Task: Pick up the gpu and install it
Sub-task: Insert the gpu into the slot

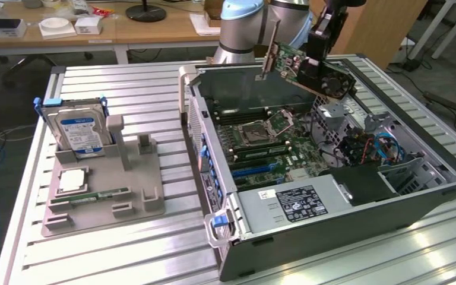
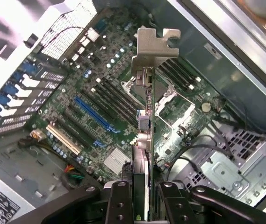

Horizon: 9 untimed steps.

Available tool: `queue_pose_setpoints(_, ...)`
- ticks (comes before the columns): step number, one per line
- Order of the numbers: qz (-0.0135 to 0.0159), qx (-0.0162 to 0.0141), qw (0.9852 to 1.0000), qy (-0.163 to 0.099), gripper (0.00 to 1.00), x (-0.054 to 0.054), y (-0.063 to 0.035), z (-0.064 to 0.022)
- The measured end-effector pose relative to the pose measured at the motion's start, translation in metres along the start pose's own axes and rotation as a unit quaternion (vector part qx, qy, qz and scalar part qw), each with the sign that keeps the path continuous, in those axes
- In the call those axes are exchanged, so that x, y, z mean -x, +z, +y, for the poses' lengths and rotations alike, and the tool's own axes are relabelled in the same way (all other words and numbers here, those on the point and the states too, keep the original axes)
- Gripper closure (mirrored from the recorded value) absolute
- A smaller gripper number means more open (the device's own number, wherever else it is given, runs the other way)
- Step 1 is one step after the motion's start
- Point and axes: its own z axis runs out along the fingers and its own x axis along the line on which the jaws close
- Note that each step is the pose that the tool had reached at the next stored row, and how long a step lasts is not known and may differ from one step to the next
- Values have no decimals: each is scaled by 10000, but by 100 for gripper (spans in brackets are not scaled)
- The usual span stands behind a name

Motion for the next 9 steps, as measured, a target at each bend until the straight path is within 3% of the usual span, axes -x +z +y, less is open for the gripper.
queue_pose_setpoints(5, -10, -3, 9993, -380, 74, 0, 1, 0)
queue_pose_setpoints(9, -18, -6, 9976, -688, 74, 0, 2, 0)
